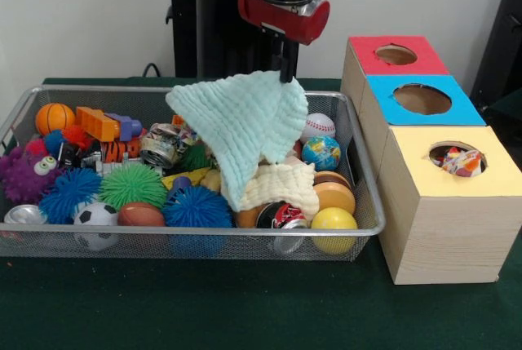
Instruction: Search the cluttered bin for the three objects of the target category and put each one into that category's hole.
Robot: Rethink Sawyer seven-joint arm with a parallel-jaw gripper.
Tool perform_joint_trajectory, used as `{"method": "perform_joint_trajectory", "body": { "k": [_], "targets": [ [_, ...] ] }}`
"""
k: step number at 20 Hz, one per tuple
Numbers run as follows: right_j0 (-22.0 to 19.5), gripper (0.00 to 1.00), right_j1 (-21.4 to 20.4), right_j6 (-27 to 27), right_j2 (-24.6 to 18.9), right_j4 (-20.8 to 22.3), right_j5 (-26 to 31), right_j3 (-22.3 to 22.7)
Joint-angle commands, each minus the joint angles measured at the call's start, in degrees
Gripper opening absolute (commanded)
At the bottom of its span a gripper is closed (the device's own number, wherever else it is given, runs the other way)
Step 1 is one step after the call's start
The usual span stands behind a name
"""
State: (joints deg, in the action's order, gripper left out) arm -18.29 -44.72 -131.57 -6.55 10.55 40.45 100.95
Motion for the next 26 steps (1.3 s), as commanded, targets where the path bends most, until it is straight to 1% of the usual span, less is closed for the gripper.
{"method": "perform_joint_trajectory", "body": {
  "k": [1, 4, 10, 13, 16, 17, 18, 23, 26],
  "targets": [
    [-2.56, 0.0, 5.48, 0.81, -0.6, 2.44, -1.04, -5.77],
    [-3.25, 0.0, 6.29, 2.27, -0.88, 3.19, -0.78, -6.6],
    [-2.86, 0.0, 6.62, 0.62, -0.66, 3.4, -1.61, -6.29],
    [-2.64, 0.0, 7.48, -0.13, -0.59, 3.59, -2.67, -6.45],
    [-2.69, 0.0, 7.99, 0.9, -0.74, 4.18, -2.59, -7.21],
    [-3.31, 0.0, 7.96, 1.63, -1.6, 3.58, -2.52, -6.6],
    [-3.17, 1.0, 7.97, 1.68, -1.52, 3.73, -2.45, -6.66],
    [-4.04, 1.0, 7.76, 3.14, -2.36, 3.91, -3.17, -5.87],
    [-4.49, 1.0, 7.95, 2.68, -2.5, 3.16, -3.06, -5.68]
  ]
}}
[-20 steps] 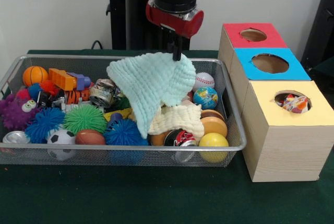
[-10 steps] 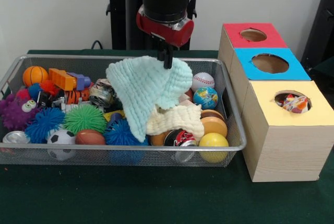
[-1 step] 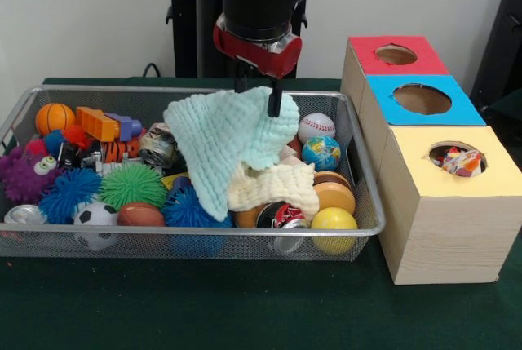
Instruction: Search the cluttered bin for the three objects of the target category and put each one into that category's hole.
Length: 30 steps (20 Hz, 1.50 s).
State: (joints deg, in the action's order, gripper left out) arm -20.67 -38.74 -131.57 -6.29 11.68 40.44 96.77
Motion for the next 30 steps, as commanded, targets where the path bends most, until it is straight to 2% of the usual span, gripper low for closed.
{"method": "perform_joint_trajectory", "body": {
  "k": [1, 5, 10, 16, 18, 19, 20, 30],
  "targets": [
    [-2.39, 1.0, 2.1, 2.53, -2.96, 1.43, -2.56, -1.49],
    [-1.96, 1.0, -0.92, 2.93, -1.64, 2.15, 0.14, -1.98],
    [-2.45, 1.0, -4.53, 4.68, -1.95, 0.88, 7.36, -3.93],
    [-3.43, 1.0, -5.35, 5.65, -3.7, -0.87, 13.36, -6.25],
    [-3.54, 1.0, -5.82, 5.68, -4.08, -1.18, 14.4, -6.39],
    [-3.33, 1.0, -7.31, 5.47, -4.07, -1.49, 14.25, -4.64],
    [-3.22, 1.0, -7.49, 5.36, -4.17, -1.56, 14.67, -4.72],
    [-3.73, 1.0, -0.64, 7.14, -2.74, 4.68, 10.23, -10.52]
  ]
}}
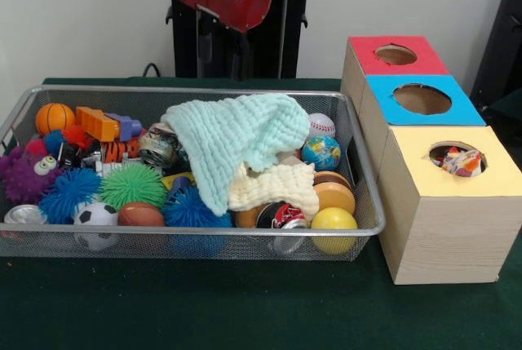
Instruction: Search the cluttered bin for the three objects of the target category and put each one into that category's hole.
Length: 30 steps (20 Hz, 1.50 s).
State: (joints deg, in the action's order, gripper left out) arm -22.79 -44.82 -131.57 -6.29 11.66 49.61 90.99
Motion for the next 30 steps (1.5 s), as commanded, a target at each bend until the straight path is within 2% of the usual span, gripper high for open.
{"method": "perform_joint_trajectory", "body": {
  "k": [1, 4, 9, 16, 30],
  "targets": [
    [-1.91, 1.0, 5.79, 7.24, -2.63, 5.04, 0.11, -4.49],
    [-3.25, 1.0, 7.52, 8.37, -3.14, 5.61, -1.29, -4.51],
    [-5.3, 1.0, 10.6, 10.78, -4.57, 6.72, -0.87, -7.96],
    [-6.61, 1.0, 13.94, 10.63, -6.1, 8.2, -3.06, -9.27],
    [-7.62, 1.0, 15.11, 12.31, -8.28, 11.31, -2.96, -8.72]
  ]
}}
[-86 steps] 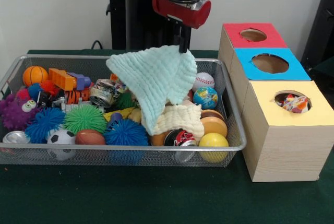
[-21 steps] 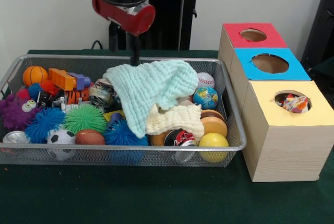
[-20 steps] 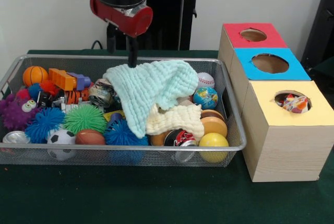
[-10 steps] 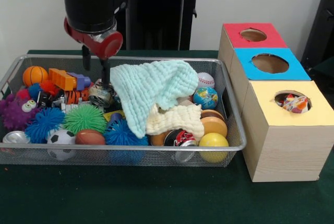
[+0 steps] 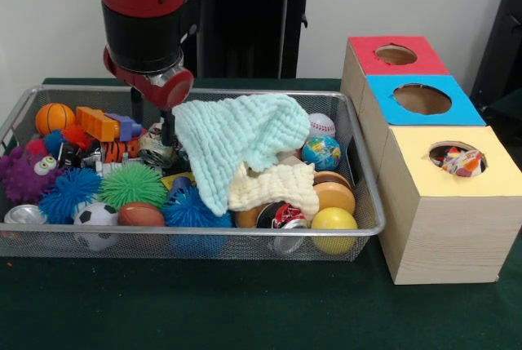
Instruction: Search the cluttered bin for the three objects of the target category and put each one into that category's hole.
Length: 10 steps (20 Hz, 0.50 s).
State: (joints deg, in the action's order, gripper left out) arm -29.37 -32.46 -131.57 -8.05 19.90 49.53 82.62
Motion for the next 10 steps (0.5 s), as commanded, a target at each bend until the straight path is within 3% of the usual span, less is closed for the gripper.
{"method": "perform_joint_trajectory", "body": {
  "k": [1, 10],
  "targets": [
    [-1.11, 1.0, 2.66, 12.33, -6.63, 3.29, -2.98, -0.01],
    [-2.4, 1.0, 3.7, 10.6, -6.96, 4.28, -5.43, 1.29]
  ]
}}
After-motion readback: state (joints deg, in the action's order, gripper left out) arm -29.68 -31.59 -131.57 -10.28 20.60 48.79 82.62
